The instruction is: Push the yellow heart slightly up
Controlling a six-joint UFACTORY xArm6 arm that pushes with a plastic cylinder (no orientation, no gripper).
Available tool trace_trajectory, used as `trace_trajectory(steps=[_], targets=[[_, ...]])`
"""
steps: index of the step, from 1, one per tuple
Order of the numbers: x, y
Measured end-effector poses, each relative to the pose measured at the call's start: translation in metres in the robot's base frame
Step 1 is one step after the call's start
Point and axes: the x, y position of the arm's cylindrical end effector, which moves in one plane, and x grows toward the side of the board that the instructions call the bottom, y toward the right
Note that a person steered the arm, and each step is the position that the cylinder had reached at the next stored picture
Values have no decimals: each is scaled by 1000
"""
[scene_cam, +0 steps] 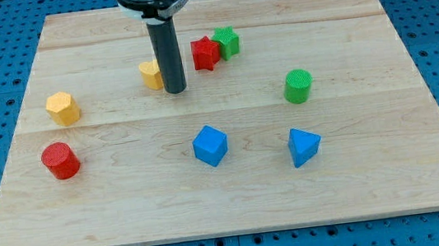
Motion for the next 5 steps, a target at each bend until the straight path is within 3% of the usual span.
trace_trajectory(steps=[5], targets=[[21, -36]])
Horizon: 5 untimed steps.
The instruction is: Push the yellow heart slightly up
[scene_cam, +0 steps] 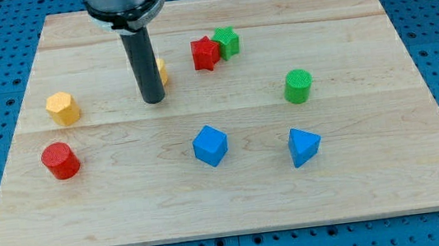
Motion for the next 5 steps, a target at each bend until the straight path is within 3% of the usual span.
trace_trajectory(steps=[4, 5], targets=[[-34, -5], [9, -23]])
